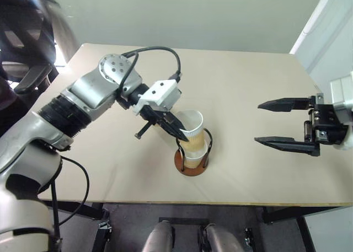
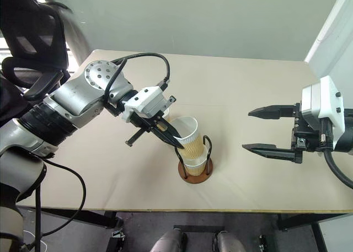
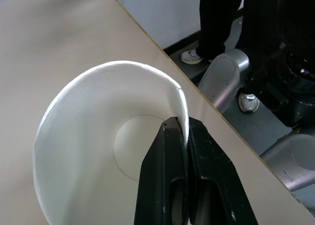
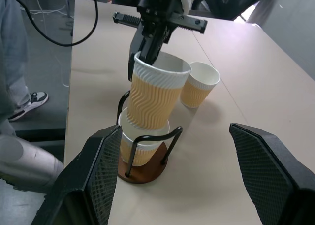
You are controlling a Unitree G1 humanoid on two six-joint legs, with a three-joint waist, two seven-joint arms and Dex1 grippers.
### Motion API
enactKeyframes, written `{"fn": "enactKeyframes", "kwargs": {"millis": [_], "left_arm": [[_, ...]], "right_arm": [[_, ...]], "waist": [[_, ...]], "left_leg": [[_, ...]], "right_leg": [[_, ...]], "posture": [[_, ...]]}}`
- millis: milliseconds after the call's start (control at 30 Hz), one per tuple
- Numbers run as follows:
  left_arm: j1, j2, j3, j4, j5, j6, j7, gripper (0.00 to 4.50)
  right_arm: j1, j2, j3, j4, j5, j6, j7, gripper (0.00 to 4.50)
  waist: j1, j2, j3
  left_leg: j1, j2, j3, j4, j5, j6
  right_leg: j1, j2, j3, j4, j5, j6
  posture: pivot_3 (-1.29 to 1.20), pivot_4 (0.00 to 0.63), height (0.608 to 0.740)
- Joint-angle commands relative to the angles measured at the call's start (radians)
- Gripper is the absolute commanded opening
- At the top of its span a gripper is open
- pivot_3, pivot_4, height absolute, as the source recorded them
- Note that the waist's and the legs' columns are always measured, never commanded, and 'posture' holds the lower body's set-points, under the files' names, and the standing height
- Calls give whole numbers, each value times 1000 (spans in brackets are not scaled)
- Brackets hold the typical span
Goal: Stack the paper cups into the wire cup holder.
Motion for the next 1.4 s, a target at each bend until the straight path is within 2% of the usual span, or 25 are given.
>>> {"fn": "enactKeyframes", "kwargs": {"millis": [33, 567, 600, 633, 700, 767, 800, 1000, 1100, 1167, 1233, 1300, 1400], "left_arm": [[-33, -12, -13, 14, 2, -42, -42, 0], [-36, -40, -65, 51, 26, -105, -42, 0], [-35, -42, -62, 51, 19, -97, -42, 415], [-35, -42, -62, 49, 13, -91, -42, 584], [-35, -43, -60, 48, 10, -89, -42, 1216], [-34, -49, -52, 57, 18, -96, -42, 1966], [-31, -59, -39, 70, 25, -103, -42, 2278], [-19, -104, 79, 132, 38, -88, -42, 2278], [-12, -125, 227, 187, 52, -28, -42, 2278], [7, -93, 325, 216, 78, 29, -37, 2278], [40, -50, 393, 246, 140, 56, -26, 2278], [89, -11, 423, 319, 259, 19, 10, 2278], [139, -10, 456, 456, 430, -78, 79, 2278]], "right_arm": [[17, -18, -60, -29, 26, 10, -21, 3556], [72, -28, -100, -64, 46, 13, -66, 3556], [73, -29, -99, -64, 46, 12, -67, 3597], [74, -29, -98, -64, 46, 11, -69, 3597], [76, -29, -95, -66, 45, 10, -72, 3597], [74, -30, -91, -64, 44, 9, -74, 3597], [72, -30, -88, -62, 43, 7, -75, 3597], [56, -32, -58, -42, 25, -14, -67, 3597], [32, -34, -32, -20, 10, -36, -56, 3597], [8, -34, -8, 5, -6, -59, -40, 3597], [-19, -33, 15, 31, -19, -80, -22, 3597], [-53, -32, 51, 65, -41, -105, -1, 3597], [-107, -24, 112, 109, -74, -136, 25, 3597]], "waist": [[1, 0, 0], [2, 0, 0], [2, 0, 0], [2, 0, 0], [2, 0, 0], [2, 0, 0], [2, 0, 0], [4, 0, 0], [3, 0, 0], [1, 0, 0], [-6, 1, 0], [-14, 3, -2], [-16, 5, -2]], "left_leg": [[0, 0, 0, 0, 0, 0], [0, -1, 1, 2, -1, 2], [0, -1, 1, 2, -1, 2], [0, -1, 1, 2, -1, 2], [0, -1, 1, 2, -1, 2], [0, -1, 1, 3, -1, 2], [0, -1, 1, 3, -1, 2], [-1, -1, 1, 6, -2, 4], [-1, -1, 2, 6, -3, 4], [0, -1, 2, 6, -3, 4], [0, -1, 2, 6, -3, 5], [1, -1, 4, 6, -3, 5], [3, -1, 5, 6, -3, 6]], "right_leg": [[0, 0, 0, 0, 0, 0], [1, 0, 2, 0, -1, 3], [1, 0, 2, 0, -1, 3], [1, 0, 2, 0, -1, 3], [1, 0, 2, 0, -1, 3], [1, 0, 2, 0, -1, 3], [1, 0, 2, 0, -1, 4], [2, 0, 3, 0, 0, 5], [2, 0, 4, 0, 0, 5], [2, 0, 4, 0, 0, 5], [2, 0, 4, 0, -1, 6], [2, 0, 6, 0, -1, 6], [1, 0, 9, 1, -1, 7]], "posture": [[0, 150, 740], [0, 150, 740], [0, 150, 740], [0, 150, 740], [0, 150, 740], [0, 150, 740], [0, 150, 740], [0, 150, 740], [0, 150, 740], [0, 150, 740], [0, 150, 740], [0, 150, 740], [0, 150, 740]]}}
